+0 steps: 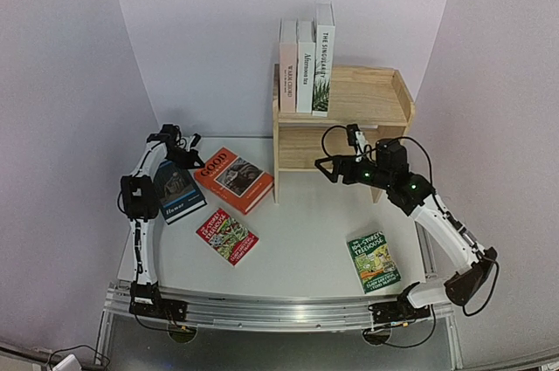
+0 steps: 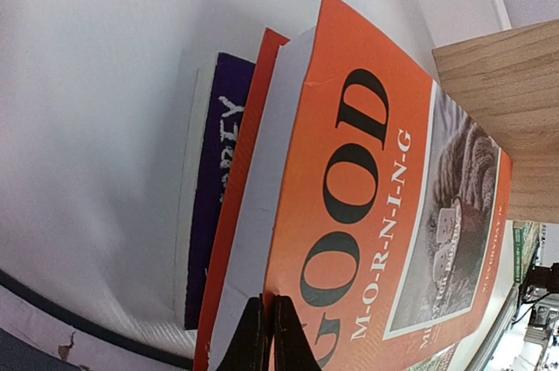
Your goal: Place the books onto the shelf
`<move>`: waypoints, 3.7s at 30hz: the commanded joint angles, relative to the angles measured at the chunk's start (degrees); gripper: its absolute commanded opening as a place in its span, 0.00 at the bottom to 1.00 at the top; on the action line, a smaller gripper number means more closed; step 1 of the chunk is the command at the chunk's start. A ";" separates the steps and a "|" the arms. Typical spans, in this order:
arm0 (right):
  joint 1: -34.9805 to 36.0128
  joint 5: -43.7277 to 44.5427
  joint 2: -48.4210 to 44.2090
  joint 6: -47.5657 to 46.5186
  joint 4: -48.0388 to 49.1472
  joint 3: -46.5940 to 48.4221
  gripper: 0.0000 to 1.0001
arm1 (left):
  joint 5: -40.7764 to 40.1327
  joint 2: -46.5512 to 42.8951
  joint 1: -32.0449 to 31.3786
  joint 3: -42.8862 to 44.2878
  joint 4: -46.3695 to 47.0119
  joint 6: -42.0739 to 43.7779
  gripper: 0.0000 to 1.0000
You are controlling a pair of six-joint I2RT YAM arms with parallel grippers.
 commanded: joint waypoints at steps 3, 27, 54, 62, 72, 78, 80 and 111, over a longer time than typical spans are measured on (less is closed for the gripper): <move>6.22 5.59 3.74 -2.30 0.07 2.73 0.88 | -2.05 -14.91 -2.04 -9.62 -8.91 -7.70 0.00; 40.95 54.78 55.87 -45.81 21.21 34.63 0.98 | -2.65 -46.15 -1.85 -47.19 -5.62 -30.01 0.00; 40.28 58.51 64.53 -55.97 18.58 39.82 0.94 | -0.35 -46.49 -1.86 -48.09 -3.96 -31.52 0.00; 37.42 65.65 68.26 -58.95 18.52 44.62 0.85 | 0.05 -46.52 -1.81 -48.16 -4.20 -31.57 0.00; 36.52 65.37 69.77 -60.68 18.57 45.26 0.75 | 0.88 -46.99 -1.82 -48.95 -3.68 -31.47 0.00; 35.64 66.06 71.05 -61.89 18.82 46.48 0.58 | 1.69 -47.24 -1.81 -49.39 -3.36 -31.77 0.00; 35.58 66.12 70.88 -61.97 19.00 47.14 0.46 | 1.69 -47.38 -1.81 -49.39 -3.34 -31.63 0.00; 35.58 34.04 19.70 -29.04 13.30 31.19 0.04 | -13.94 -57.06 5.69 -25.09 -3.27 -13.27 1.00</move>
